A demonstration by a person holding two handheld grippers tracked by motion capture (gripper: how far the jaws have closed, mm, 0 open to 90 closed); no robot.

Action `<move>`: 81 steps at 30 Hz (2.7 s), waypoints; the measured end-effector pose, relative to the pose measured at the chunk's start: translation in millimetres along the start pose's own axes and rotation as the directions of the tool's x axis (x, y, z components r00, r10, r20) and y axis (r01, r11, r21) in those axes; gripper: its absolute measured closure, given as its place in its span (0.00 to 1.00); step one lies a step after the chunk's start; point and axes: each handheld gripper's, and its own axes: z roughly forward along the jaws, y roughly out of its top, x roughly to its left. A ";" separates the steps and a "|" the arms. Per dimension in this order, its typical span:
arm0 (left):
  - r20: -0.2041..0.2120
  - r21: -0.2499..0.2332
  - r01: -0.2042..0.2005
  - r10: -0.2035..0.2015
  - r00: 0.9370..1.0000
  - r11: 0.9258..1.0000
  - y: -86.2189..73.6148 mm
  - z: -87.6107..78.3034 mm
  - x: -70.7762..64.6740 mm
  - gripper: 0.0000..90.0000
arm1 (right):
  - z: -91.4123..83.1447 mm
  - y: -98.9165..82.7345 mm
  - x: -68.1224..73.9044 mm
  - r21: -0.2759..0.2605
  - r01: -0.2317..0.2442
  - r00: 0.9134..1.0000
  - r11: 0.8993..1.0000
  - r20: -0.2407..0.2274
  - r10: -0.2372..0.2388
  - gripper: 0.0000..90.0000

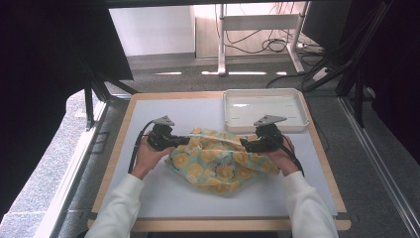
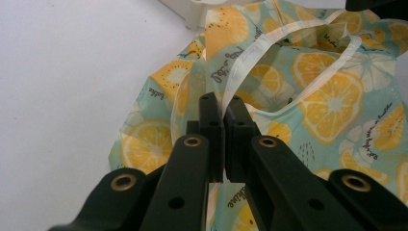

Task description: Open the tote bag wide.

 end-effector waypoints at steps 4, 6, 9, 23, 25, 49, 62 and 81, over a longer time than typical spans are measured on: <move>0.002 0.008 0.000 0.000 1.000 1.000 -0.7 2.1 0.1 0.99 | 5.3 0.4 3.8 0.016 0.013 1.000 1.000 -0.012 -0.013 0.23; 0.005 0.010 0.001 -0.001 1.000 1.000 -0.8 3.1 -0.4 0.99 | 8.2 0.1 5.0 0.022 0.017 1.000 1.000 -0.020 -0.017 0.23; 0.007 0.014 -0.001 0.001 1.000 1.000 -0.9 3.3 -0.4 0.98 | 13.8 -1.8 5.3 0.050 0.017 0.999 0.999 -0.030 -0.016 0.23; 0.010 0.015 0.006 -0.006 1.000 1.000 -1.1 1.3 1.7 0.98 | 35.2 -12.7 5.4 0.171 0.042 0.999 0.984 -0.027 -0.038 0.47; 0.011 0.016 0.005 -0.005 1.000 1.000 -1.1 0.9 2.0 0.98 | 35.3 -13.1 3.9 0.174 0.038 0.999 0.984 -0.024 -0.034 0.57; 0.025 -0.012 0.002 -0.002 1.000 1.000 0.5 -6.0 0.5 0.99 | 5.1 -2.4 -2.9 -0.008 -0.044 0.996 0.999 -0.075 0.044 0.98; 0.036 -0.046 -0.011 0.013 0.999 0.999 2.6 -16.8 -6.1 0.99 | -14.3 7.9 4.5 -0.080 -0.051 0.992 0.995 -0.115 0.041 0.98; 0.052 -0.070 -0.021 0.025 0.998 0.997 -2.5 -30.3 -18.4 0.99 | -25.1 6.3 13.8 -0.092 -0.067 0.983 0.993 -0.177 0.050 0.98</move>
